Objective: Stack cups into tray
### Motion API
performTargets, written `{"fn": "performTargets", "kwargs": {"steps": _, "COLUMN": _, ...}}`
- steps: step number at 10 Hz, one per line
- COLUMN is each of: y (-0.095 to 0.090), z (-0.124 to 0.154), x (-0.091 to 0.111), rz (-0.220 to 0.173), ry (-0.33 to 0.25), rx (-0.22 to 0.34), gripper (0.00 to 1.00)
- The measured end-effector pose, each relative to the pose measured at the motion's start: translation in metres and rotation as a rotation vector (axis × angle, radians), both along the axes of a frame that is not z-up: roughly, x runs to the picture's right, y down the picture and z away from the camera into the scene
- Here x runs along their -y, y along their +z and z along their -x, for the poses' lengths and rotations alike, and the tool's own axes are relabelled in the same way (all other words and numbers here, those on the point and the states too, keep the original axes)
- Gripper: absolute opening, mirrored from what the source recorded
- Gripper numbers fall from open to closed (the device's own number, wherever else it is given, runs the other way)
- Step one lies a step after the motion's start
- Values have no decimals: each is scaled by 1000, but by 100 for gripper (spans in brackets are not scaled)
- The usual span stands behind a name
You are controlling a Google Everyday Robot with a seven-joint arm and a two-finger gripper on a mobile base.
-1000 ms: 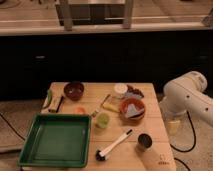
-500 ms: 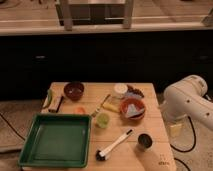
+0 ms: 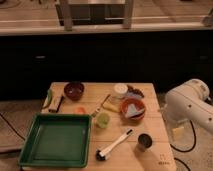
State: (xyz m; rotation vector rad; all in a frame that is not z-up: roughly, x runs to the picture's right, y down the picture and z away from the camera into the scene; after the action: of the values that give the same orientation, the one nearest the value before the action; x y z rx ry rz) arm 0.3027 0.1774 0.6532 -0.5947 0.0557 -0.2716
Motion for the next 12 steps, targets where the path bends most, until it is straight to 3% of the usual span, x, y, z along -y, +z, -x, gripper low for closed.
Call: {"fn": "performTargets", "kwargs": {"steps": 12, "y": -10, "z": 9, "x": -32, "rz": 34, "ry": -193, "rx": 100, "gripper": 80}}
